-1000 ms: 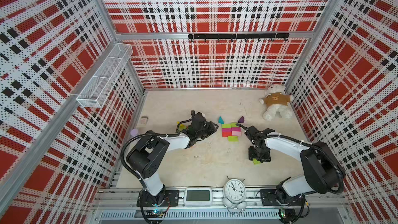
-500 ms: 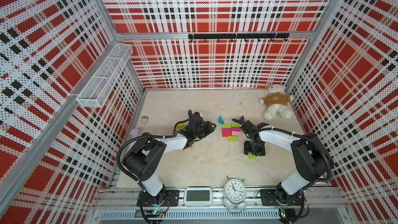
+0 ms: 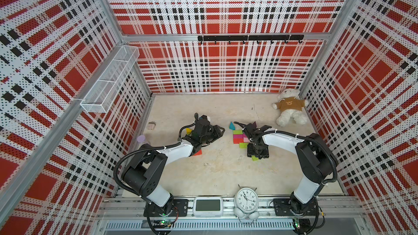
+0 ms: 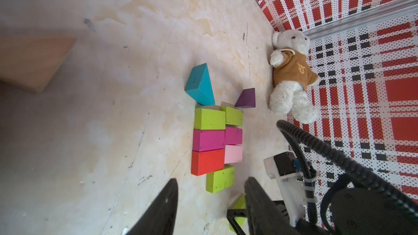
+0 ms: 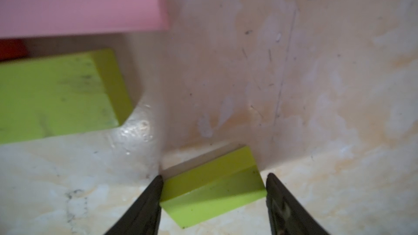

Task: Assemble a carrot with building blocks
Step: Assemble the building block at the center of the board.

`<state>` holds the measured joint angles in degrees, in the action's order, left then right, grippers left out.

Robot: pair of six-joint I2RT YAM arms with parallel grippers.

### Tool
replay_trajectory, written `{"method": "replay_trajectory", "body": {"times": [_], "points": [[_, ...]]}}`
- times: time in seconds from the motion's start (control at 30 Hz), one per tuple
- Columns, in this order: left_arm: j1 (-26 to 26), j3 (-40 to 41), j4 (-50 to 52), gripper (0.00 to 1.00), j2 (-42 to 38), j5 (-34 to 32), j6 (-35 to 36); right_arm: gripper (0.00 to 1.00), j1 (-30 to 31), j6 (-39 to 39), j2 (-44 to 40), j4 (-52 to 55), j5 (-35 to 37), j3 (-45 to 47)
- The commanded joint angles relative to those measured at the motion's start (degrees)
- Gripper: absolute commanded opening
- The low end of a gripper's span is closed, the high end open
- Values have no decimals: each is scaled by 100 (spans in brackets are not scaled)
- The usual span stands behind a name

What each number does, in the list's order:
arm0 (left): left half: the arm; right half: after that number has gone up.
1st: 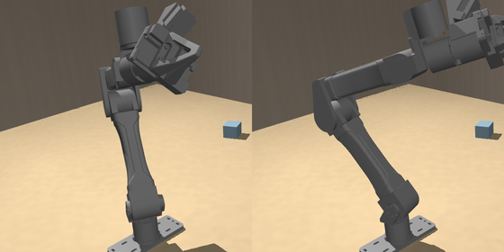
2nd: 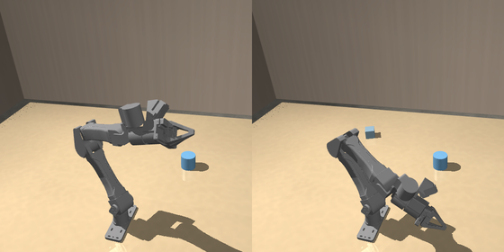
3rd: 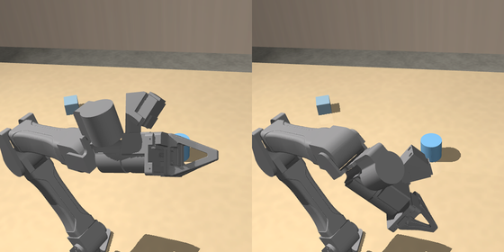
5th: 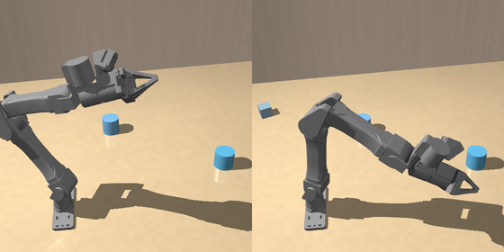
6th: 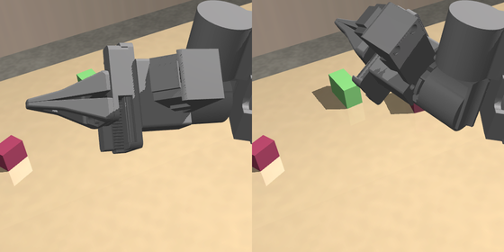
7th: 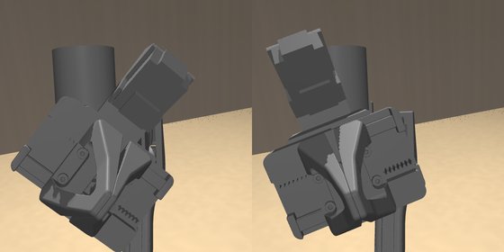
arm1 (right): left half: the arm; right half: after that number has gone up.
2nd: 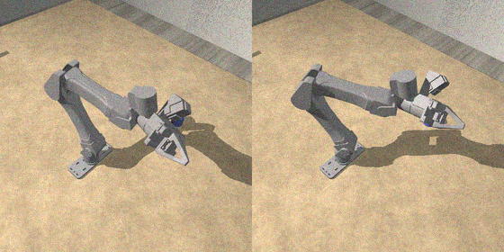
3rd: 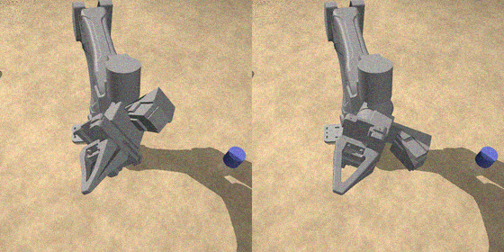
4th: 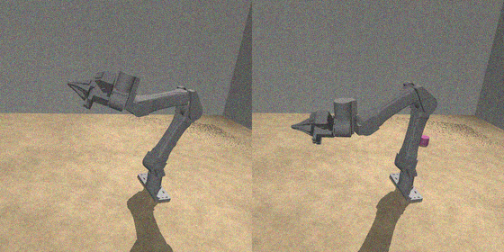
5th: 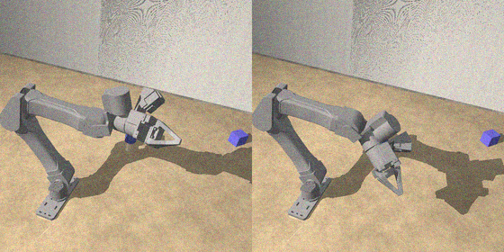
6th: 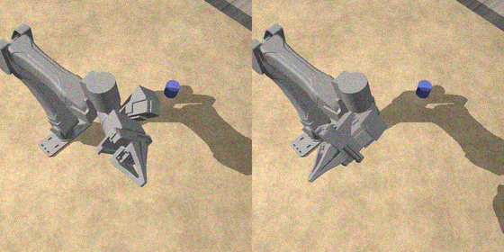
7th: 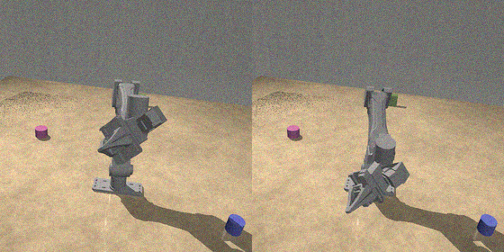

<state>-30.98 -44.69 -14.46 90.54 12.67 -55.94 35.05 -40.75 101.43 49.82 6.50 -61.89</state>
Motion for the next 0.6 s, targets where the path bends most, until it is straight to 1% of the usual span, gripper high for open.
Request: {"method": "replay_trajectory", "body": {"times": [0.0, 0.37, 0.57], "points": [[66, -74, 81, 51, -165, 32, 102, 68, 146, -218, 334, -1080, -378, -119], [188, 21, 99, 51, -330, 118, 154, 68, 359, -394, 614, -1062, -327, -519], [231, 92, 141, 52, -453, 53, 171, 68, 405, -436, 708, -1062, -307, -658]]}}
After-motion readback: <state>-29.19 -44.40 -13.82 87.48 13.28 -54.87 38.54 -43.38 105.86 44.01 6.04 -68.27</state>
